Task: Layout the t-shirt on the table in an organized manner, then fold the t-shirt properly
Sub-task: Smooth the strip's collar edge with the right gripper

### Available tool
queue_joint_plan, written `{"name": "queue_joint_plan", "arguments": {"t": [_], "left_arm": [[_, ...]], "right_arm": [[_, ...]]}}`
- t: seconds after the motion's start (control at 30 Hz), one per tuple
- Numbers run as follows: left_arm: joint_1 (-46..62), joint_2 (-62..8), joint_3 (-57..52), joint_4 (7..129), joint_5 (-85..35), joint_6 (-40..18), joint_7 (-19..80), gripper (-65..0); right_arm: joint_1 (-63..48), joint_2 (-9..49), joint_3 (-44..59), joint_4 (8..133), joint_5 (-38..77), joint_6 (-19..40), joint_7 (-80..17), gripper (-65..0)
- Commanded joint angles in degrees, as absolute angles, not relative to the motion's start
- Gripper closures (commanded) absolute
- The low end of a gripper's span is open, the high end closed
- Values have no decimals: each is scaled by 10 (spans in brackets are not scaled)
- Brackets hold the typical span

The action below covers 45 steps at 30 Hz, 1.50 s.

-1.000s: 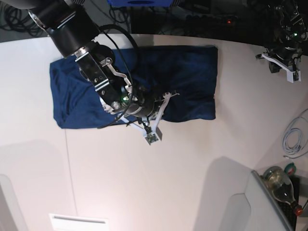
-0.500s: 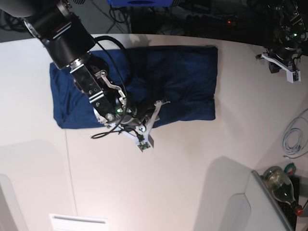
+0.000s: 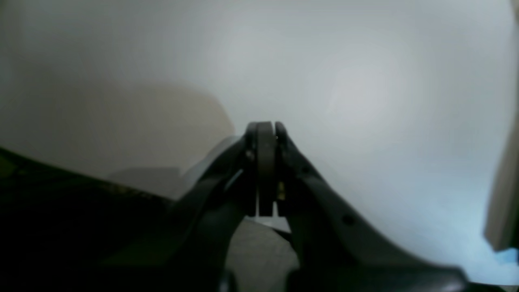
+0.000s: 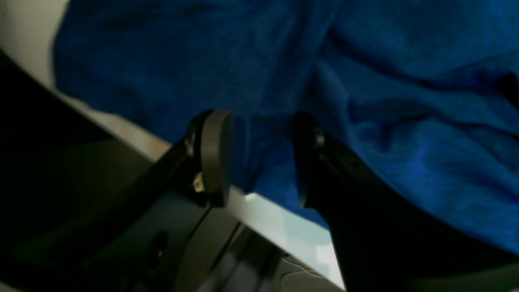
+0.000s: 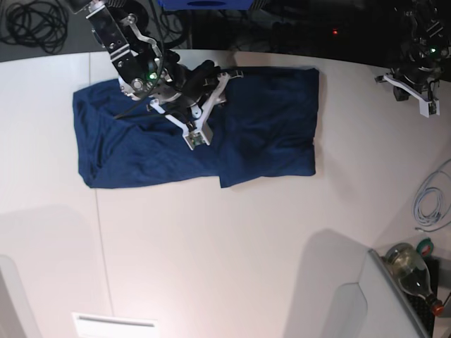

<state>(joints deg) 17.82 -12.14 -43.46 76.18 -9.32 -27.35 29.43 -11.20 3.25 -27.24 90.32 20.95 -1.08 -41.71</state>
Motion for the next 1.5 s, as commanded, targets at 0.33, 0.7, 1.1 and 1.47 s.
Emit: {"name": "queue_joint_plan", "arguments": {"t": [0.33,0.7,1.1,1.47], "left_arm": [[172,-152,-438,764,-100,-272,282,0],[172,-152,-438,764,-100,-272,282,0],[172,-153,-438,764,-100,-272,282,0],[171,-153,-438,764,-100,-272,282,0]], "right_arm": [[-135,31,-271,902,213,-11,-406,-234],[-141,30,-308,904,214,-11,-406,-224],[-149,35,-304,904,214,-11,-408,-8],[-167,51,-290,960,214,-11,-408,-8]]}}
